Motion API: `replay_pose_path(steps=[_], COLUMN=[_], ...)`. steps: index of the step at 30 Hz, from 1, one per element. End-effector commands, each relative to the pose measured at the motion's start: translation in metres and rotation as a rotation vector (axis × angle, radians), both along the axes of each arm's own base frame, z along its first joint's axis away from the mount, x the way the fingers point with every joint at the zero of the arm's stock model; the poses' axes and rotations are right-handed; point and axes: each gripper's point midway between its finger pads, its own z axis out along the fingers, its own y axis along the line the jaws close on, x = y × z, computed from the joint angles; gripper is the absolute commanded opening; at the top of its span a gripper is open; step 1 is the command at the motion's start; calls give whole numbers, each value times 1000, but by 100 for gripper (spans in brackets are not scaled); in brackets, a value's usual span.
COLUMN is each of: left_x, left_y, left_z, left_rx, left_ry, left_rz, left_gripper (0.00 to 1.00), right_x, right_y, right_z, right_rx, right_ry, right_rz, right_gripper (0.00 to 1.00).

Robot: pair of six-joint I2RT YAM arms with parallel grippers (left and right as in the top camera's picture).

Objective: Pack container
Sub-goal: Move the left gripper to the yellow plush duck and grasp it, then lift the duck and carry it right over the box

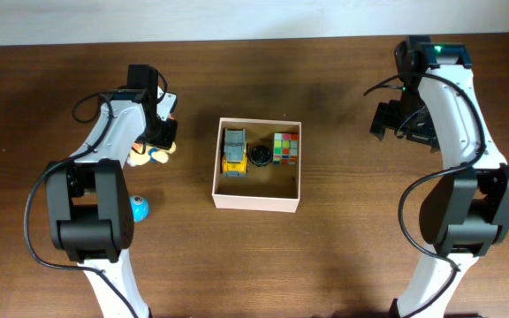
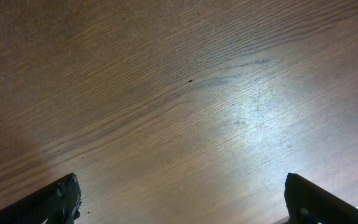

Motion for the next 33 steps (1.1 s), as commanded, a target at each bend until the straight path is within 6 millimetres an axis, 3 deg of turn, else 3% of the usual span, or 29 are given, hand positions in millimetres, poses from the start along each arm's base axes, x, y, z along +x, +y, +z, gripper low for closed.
replay_pose_path(steps=[1, 5, 10, 15, 20, 24, 33], left_x=[3, 9, 19, 11, -12, -44, -113], left_y=[-7, -16, -33, -70, -116, -156, -239], left_z=[5, 29, 77, 131, 170, 184, 177], left_rx=[-16, -16, -22, -47, -45, -34, -13], left_ry=[4, 0, -30, -40, -36, 8, 110], left_rz=[-7, -25, -45, -120, -239, -364, -729], left_gripper=[42, 36, 36, 36, 36, 36, 36], right_x=[0, 0, 0, 0, 0, 0, 0], right_y=[0, 0, 0, 0, 0, 0, 0], right_z=[1, 1, 1, 1, 1, 1, 1], right_rx=[1, 1, 1, 1, 1, 1, 1], right_ry=[-3, -3, -3, -3, -3, -3, -3], right_rz=[2, 2, 2, 2, 2, 2, 2], right_gripper=[99, 99, 99, 99, 99, 99, 99])
